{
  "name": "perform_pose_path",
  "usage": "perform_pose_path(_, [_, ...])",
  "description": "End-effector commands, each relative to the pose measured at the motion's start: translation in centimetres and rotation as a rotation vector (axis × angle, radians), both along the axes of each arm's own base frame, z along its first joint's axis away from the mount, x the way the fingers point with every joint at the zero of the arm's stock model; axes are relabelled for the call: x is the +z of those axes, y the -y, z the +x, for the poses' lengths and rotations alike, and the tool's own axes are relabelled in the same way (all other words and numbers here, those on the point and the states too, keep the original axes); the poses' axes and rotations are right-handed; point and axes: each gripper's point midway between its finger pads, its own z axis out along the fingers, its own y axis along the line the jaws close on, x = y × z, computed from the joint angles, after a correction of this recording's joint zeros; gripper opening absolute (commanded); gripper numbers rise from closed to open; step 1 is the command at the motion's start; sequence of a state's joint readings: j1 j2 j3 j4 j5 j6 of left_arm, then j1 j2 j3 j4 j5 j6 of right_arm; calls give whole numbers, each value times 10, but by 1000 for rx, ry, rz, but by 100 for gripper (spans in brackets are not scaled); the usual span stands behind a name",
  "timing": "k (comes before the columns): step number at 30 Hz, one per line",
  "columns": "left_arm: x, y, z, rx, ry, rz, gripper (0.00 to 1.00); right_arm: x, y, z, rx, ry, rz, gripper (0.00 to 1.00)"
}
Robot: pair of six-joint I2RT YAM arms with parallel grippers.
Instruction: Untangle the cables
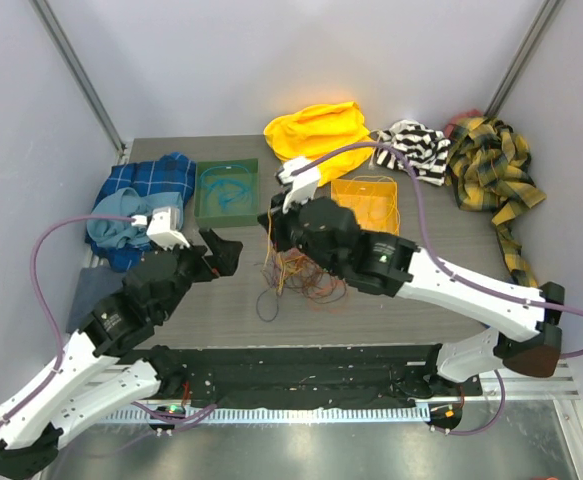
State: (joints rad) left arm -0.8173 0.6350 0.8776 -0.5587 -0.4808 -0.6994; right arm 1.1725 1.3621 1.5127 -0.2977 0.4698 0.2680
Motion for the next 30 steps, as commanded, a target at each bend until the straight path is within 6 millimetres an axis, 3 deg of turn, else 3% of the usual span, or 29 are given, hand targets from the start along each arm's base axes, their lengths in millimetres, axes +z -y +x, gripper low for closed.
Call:
perform_pose_path(1, [27, 26, -1, -131, 185, -136, 100, -7, -2, -2, -12, -33, 67, 1])
perform_pose_path(2, [31, 25, -5, -144, 225, -170, 100, -2, 0, -2, -18, -26, 74, 1])
perform_pose_path(3, [18, 32, -7, -182, 228, -176, 100, 5, 4, -2, -23, -13, 89, 1])
perform_pose_path(4, [32, 38, -9, -211, 304, -234, 100, 9, 5, -2, -25, -7, 96, 1])
perform_pose_path(5, [32, 40, -11, -232, 333, -249, 100, 13, 7, -2, -27, -3, 102, 1])
perform_pose_path(16, [-42, 60, -5, -239, 129, -256, 100, 37, 7, -1, -31, 18, 149, 1])
perform_pose_path(23, [-42, 80, -6, -303, 108, -300, 100, 57, 9, 0, -35, 49, 172, 1])
perform_pose_path(30, [-48, 100, -3, -347, 82, -331, 100, 55, 6, -2, -23, 34, 181, 1])
